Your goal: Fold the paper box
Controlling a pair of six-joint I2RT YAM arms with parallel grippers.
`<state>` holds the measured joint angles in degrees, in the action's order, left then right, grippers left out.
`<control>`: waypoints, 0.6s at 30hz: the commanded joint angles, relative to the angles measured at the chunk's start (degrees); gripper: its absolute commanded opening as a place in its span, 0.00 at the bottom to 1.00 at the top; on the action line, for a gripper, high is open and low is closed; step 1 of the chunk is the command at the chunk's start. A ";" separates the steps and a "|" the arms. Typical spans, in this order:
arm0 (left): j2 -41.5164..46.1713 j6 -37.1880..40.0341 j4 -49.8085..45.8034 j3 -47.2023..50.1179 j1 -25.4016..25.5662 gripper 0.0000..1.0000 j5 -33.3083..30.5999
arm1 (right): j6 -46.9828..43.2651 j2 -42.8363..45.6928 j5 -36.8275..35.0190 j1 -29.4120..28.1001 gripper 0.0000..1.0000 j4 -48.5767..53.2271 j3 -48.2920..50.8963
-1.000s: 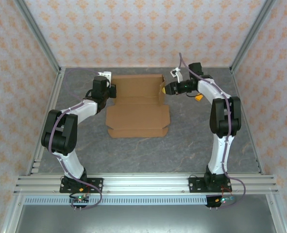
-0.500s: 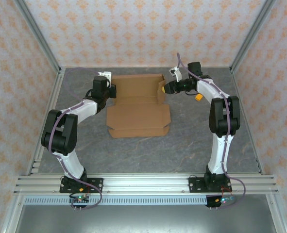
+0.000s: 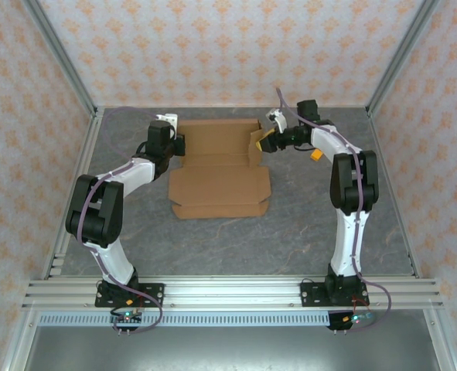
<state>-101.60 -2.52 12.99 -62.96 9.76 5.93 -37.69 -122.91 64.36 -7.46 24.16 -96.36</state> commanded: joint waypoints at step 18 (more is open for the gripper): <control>1.59 5.78 7.63 1.79 2.59 0.00 -3.02 | 5.88 6.16 -7.72 -1.50 0.53 -26.91 14.01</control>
<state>-101.58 0.25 15.84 -62.13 10.96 4.89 -33.45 -121.05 58.78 -8.64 6.13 -84.03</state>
